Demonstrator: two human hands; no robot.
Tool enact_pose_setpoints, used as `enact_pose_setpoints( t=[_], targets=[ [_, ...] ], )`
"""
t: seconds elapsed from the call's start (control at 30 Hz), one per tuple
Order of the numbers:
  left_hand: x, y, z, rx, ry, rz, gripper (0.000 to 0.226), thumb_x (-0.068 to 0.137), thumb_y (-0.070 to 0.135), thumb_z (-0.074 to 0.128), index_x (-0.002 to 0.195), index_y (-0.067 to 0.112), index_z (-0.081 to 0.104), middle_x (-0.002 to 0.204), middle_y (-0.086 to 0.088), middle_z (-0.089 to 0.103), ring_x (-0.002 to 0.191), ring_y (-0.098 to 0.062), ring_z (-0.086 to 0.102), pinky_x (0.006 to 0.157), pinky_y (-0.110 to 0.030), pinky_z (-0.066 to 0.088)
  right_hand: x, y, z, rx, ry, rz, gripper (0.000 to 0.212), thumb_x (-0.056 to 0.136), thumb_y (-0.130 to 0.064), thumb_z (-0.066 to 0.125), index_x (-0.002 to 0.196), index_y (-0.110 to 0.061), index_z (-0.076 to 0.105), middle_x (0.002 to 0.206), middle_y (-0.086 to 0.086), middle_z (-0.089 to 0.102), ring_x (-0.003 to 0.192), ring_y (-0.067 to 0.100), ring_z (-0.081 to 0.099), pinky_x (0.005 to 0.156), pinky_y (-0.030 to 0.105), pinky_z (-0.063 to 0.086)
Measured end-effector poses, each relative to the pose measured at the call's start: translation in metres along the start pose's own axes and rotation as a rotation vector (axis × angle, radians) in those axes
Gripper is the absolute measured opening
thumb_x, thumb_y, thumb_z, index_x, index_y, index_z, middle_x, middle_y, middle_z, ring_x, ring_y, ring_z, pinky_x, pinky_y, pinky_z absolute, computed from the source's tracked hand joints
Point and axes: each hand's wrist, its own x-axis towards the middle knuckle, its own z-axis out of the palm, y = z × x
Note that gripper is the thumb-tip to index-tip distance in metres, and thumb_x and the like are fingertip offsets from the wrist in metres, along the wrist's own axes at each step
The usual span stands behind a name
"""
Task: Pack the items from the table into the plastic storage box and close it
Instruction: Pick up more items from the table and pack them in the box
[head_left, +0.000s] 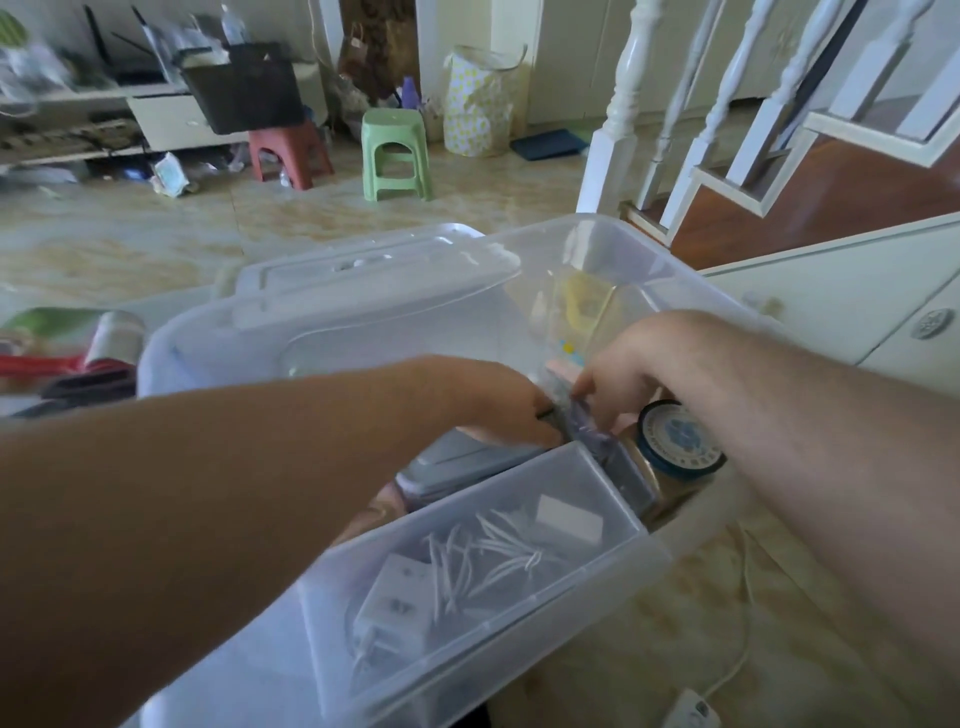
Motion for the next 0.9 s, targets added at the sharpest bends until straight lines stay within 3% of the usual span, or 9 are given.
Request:
enact_pose_setpoints(
  t=[0.07, 0.2, 0.3, 0.43, 0.57, 0.67, 0.77, 0.9],
  targets=[
    [-0.037, -0.01, -0.016, 0.024, 0.005, -0.02, 0.058, 0.099, 0.06, 0.05, 0.151, 0.035, 0.048, 0.151, 0.001, 0.052, 0.137, -0.025, 0.047, 0.109, -0.037, 0.034, 0.001, -0.007, 0.001, 0.0, -0.001, 0.009, 0.058, 0.097, -0.028, 0.068, 0.152, -0.018, 0.051, 0.144, 0.015, 0.057, 0.106, 0.025, 0.054, 0.067, 0.025, 0.051],
    [-0.142, -0.047, -0.036, -0.016, 0.208, -0.064, 0.05, 0.1, 0.053, 0.054, 0.148, 0.039, 0.048, 0.144, 0.012, 0.056, 0.124, -0.012, 0.052, 0.1, -0.029, 0.035, -0.014, -0.009, 0.0, -0.002, 0.08, 0.011, 0.057, 0.087, -0.047, 0.067, 0.141, -0.029, 0.061, 0.121, 0.0, 0.065, 0.105, 0.02, 0.057, 0.093, 0.034, 0.046],
    [-0.229, -0.081, -0.022, -0.037, 0.496, -0.112, 0.034, 0.099, 0.042, 0.058, 0.133, 0.044, 0.062, 0.127, 0.016, 0.063, 0.105, -0.004, 0.052, 0.097, -0.024, 0.039, -0.017, 0.006, -0.014, 0.169, 0.347, -0.011, 0.052, 0.09, -0.043, 0.066, 0.141, -0.031, 0.062, 0.129, -0.005, 0.069, 0.11, 0.017, 0.063, 0.104, 0.04, 0.049],
    [-0.316, -0.122, 0.021, -0.151, 0.735, -0.349, 0.028, 0.092, 0.047, 0.06, 0.12, 0.045, 0.066, 0.122, 0.017, 0.059, 0.112, -0.006, 0.053, 0.102, -0.034, 0.047, -0.078, -0.046, -0.057, 0.324, 0.685, -0.133, 0.036, 0.092, -0.033, 0.068, 0.128, -0.032, 0.07, 0.122, -0.006, 0.072, 0.102, 0.018, 0.066, 0.094, 0.033, 0.05],
    [-0.361, -0.148, 0.073, -0.224, 0.731, -0.556, 0.026, 0.092, 0.048, 0.062, 0.116, 0.045, 0.07, 0.12, 0.015, 0.062, 0.103, -0.006, 0.055, 0.083, -0.027, 0.044, -0.135, -0.156, -0.084, 0.369, 0.897, -0.383, 0.034, 0.091, -0.027, 0.07, 0.124, -0.034, 0.071, 0.116, -0.005, 0.069, 0.092, 0.018, 0.063, 0.082, 0.027, 0.041],
    [-0.38, -0.165, 0.119, -0.345, 0.729, -0.716, 0.024, 0.091, 0.045, 0.061, 0.113, 0.043, 0.071, 0.125, 0.007, 0.064, 0.113, -0.017, 0.057, 0.096, -0.035, 0.049, -0.157, -0.241, -0.087, 0.398, 0.959, -0.538, 0.031, 0.091, -0.024, 0.066, 0.121, -0.03, 0.072, 0.113, -0.002, 0.065, 0.098, 0.019, 0.059, 0.085, 0.029, 0.043],
    [-0.39, -0.184, 0.165, -0.53, 0.626, -0.895, 0.046, 0.077, 0.047, 0.054, 0.121, 0.045, 0.067, 0.131, -0.001, 0.057, 0.123, -0.028, 0.053, 0.105, -0.038, 0.046, -0.16, -0.319, -0.083, 0.345, 0.954, -0.638, 0.027, 0.09, -0.024, 0.062, 0.115, -0.03, 0.072, 0.106, -0.001, 0.06, 0.1, 0.024, 0.057, 0.089, 0.038, 0.052],
    [-0.389, -0.213, 0.213, -0.651, 0.501, -0.972, 0.061, 0.074, 0.045, 0.06, 0.135, 0.047, 0.055, 0.148, -0.001, 0.039, 0.136, -0.031, 0.04, 0.113, -0.043, 0.04, -0.133, -0.385, -0.089, 0.244, 0.896, -0.565, 0.032, 0.089, -0.03, 0.059, 0.12, -0.031, 0.067, 0.103, -0.007, 0.045, 0.107, 0.027, 0.052, 0.09, 0.044, 0.053]
  ],
)
